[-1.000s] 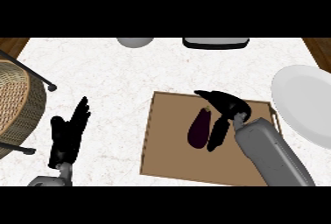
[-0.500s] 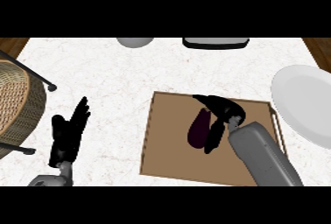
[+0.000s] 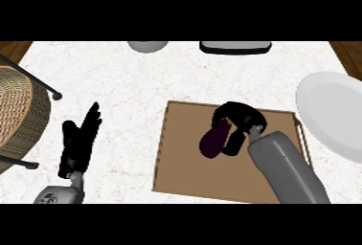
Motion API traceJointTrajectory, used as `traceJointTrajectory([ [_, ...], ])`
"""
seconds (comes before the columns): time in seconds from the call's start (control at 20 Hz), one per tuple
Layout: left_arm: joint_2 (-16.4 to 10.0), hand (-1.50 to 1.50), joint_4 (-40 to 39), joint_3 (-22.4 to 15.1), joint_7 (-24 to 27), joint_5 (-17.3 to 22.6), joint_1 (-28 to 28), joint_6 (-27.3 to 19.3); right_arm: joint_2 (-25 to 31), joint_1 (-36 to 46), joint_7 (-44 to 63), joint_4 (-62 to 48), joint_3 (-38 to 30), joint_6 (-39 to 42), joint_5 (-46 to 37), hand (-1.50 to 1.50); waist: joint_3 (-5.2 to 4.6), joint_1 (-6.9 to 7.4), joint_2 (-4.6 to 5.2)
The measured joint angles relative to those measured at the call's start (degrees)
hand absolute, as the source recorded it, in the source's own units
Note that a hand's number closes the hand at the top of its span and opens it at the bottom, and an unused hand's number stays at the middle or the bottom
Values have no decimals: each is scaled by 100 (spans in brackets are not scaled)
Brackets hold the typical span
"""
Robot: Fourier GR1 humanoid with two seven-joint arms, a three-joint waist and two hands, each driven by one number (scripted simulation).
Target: Pick the eggplant from the tray and place it in the plate
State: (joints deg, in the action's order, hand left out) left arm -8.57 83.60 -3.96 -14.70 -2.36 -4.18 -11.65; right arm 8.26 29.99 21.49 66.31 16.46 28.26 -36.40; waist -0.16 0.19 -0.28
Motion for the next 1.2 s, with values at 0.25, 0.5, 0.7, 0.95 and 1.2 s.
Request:
traceJointTrajectory([
  [0.25,-17,0,72,101,103,32,158,157,14,101,-362,-248,-104,-423,-430,150,8,19,8],
  [0.5,66,0,46,73,120,-39,152,89,522,27,-590,-373,-615,-1276,-683,150,17,-6,31],
  [0.7,81,0,29,72,140,-55,139,90,876,-37,-744,-518,-1041,-2253,-956,150,20,-7,42],
  [0.95,57,0,117,82,147,-69,275,129,1176,-121,-786,-85,-1339,-2879,-1147,150,17,-25,22],
  [1.2,21,0,108,172,182,-18,309,168,1326,-202,-436,681,-1695,-3552,-1355,150,15,-70,5],
])
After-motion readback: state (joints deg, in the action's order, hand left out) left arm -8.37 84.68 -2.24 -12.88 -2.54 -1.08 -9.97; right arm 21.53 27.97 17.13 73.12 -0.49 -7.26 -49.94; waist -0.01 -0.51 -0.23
